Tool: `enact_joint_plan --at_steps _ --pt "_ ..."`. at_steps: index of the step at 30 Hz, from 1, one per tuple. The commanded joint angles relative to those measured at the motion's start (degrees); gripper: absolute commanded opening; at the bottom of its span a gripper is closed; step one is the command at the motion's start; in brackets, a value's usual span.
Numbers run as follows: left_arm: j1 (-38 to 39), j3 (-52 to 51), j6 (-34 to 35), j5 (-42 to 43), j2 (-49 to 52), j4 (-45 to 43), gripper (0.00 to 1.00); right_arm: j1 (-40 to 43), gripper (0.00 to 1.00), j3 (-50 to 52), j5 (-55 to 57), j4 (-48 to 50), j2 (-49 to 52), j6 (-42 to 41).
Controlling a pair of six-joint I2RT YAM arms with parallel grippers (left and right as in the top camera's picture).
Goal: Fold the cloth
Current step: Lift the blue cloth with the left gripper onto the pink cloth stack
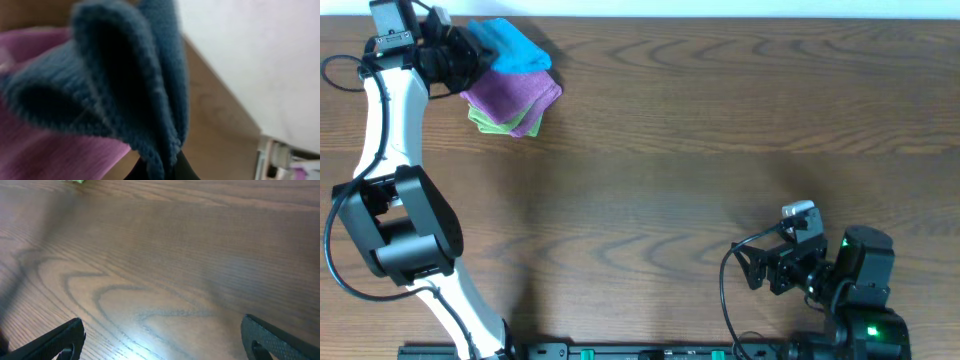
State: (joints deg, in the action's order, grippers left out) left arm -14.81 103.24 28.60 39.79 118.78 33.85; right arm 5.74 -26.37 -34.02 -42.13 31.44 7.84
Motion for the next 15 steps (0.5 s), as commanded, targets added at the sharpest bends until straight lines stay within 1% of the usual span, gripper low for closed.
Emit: enact_joint_plan --at_steps 1,6,10,12,13,14,15 --pt "-0.2 1.3 -5.1 -5.8 0.0 3.4 0.06 -0.6 0.99 0.2 -0.2 0.1 -0.3 0.8" --pt "-0.2 1.3 -7.1 -10.5 0.0 7.8 0.06 -0.6 0.99 0.2 -0.2 0.1 -0.3 0.8" --pt "-0.2 1.2 -7.6 -13.6 0.0 9.5 0.06 -0.6 0.99 0.2 -0.2 0.1 -0.3 0.8" --pt "-0.2 1.2 -8.3 -13.9 0.0 9.7 0.06 -0.6 0.99 0.2 -0.2 0.1 -0.3 0.8" --pt "-0.2 1.2 -8.3 -14.3 0.0 9.9 0.07 -0.6 0.99 0.2 -0.2 0.1 -0.3 0.8" --pt "-0.2 1.2 -8.3 -14.6 0.0 9.9 0.10 -0.6 0.99 0.2 -0.2 0.1 -0.3 0.8" --pt "-0.2 1.2 -8.5 -14.6 0.0 10.0 0.16 -0.6 0.99 0.2 -0.2 0.1 -0.3 0.8"
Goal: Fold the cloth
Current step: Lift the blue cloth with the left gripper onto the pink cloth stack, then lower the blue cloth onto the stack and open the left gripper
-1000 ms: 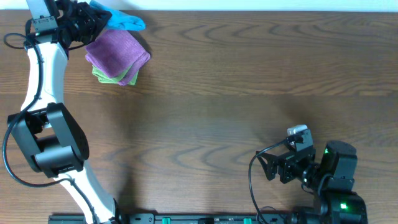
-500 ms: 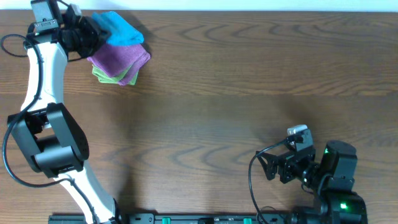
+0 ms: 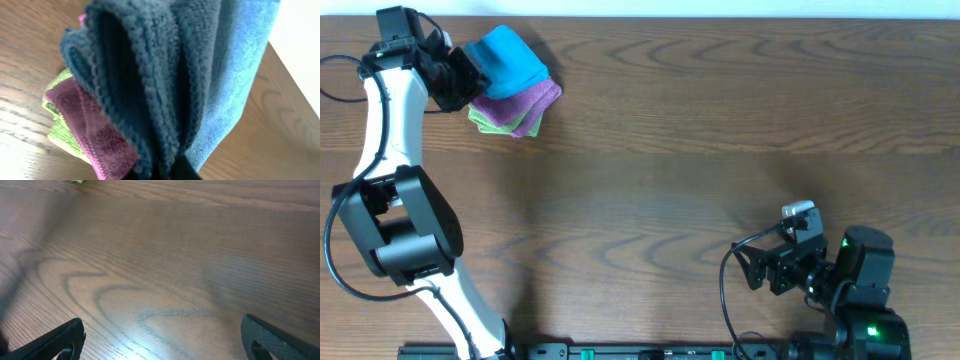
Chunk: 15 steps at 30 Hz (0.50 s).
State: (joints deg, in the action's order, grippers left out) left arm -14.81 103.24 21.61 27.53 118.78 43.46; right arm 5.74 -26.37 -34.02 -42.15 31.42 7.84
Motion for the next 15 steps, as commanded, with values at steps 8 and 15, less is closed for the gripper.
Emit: enact_joint_plan --at_steps 8,15 --pt "-0.3 1.2 -3.6 -4.1 0.0 2.0 0.36 -0.6 0.99 0.2 -0.2 0.1 -0.3 0.8" --pt "-1.8 1.2 -5.3 -4.1 0.0 3.7 0.52 -0.6 0.99 0.2 -0.2 0.1 -0.3 0.8"
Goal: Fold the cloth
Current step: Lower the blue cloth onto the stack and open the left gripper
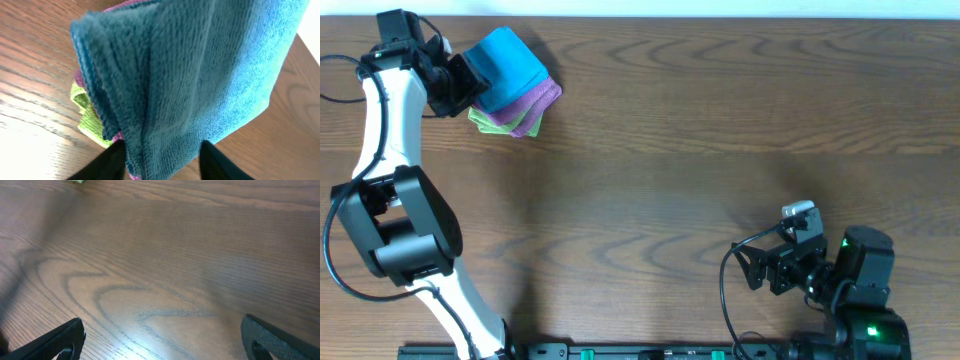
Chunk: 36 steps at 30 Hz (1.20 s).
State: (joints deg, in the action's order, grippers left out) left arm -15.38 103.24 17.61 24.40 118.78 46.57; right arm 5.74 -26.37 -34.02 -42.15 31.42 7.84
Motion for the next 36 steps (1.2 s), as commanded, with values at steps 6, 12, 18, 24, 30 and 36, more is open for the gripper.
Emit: enact_joint_plan --at_steps 6,12,18,24,30,36 --pt "-3.3 1.3 -1.4 -0.9 -1.3 1.7 0.65 -0.6 0.99 0.2 -0.2 0.1 -0.3 0.8" --pt "-4.3 1.3 -1.4 -0.3 -5.3 1.4 0.64 -0.6 0.99 0.2 -0.2 0.1 -0.3 0.8" --pt "-2.9 1.3 -0.3 5.6 -7.5 -2.7 0.06 -0.6 0.99 0.2 -0.2 0.1 -0.3 0.8" --pt "0.3 1.3 2.4 5.0 -5.9 -10.2 0.06 -0.6 0.99 0.2 -0.2 0.1 -0.3 0.8" --pt "3.8 1.3 4.7 1.4 -1.4 -15.6 0.06 -0.6 0.99 0.2 -0.2 0.1 -0.3 0.8" --pt "4.7 1.3 4.7 -2.6 4.2 -15.9 0.06 -0.6 0.99 0.2 -0.2 0.1 -0.3 0.8"
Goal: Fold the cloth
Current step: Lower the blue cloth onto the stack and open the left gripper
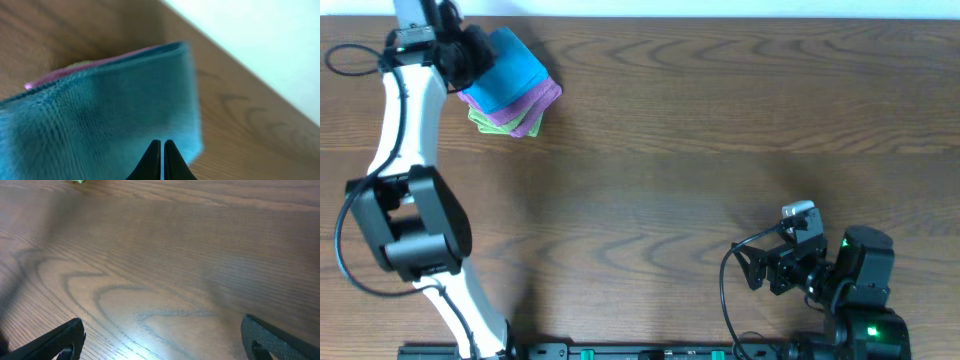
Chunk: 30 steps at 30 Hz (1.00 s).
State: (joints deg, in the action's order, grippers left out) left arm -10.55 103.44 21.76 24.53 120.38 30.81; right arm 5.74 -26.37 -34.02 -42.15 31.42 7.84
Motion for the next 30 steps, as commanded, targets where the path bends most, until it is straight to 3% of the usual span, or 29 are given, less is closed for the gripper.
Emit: enact_joint_plan --at_steps 1,11,14,16,19,21,23,30 --pt "-0.2 1.1 0.5 -2.7 3.4 -0.1 0.06 -0.6 0.99 0.2 -0.2 0.1 -0.3 0.8" --pt "-0.3 2.2 -0.7 0.0 4.0 -0.7 0.07 -0.6 0.99 0.2 -0.2 0.1 -0.3 0.8" --pt "-0.3 3.6 -2.2 2.0 1.8 0.3 0.18 -0.6 0.99 0.2 -0.2 0.1 -0.3 0.8" --pt "-0.3 4.4 -3.6 2.1 0.0 1.5 0.21 -0.6 0.99 0.2 -0.2 0.1 -0.3 0.8" --pt "-0.3 5.1 -7.0 1.9 -3.4 4.2 0.42 -0.6 0.99 0.2 -0.2 0.1 -0.3 0.8" --pt "-0.3 5.5 -9.4 1.6 -6.0 6.5 0.75 -0.6 0.99 0.2 -0.2 0.1 -0.3 0.8" --pt "-0.3 5.5 -10.1 -0.6 -8.3 8.8 0.97 -0.6 0.99 0.2 -0.2 0.1 -0.3 0.8" --pt "-0.3 5.5 -15.8 -5.0 -13.9 17.8 0.95 -0.6 0.99 0.2 -0.2 0.1 -0.3 0.8"
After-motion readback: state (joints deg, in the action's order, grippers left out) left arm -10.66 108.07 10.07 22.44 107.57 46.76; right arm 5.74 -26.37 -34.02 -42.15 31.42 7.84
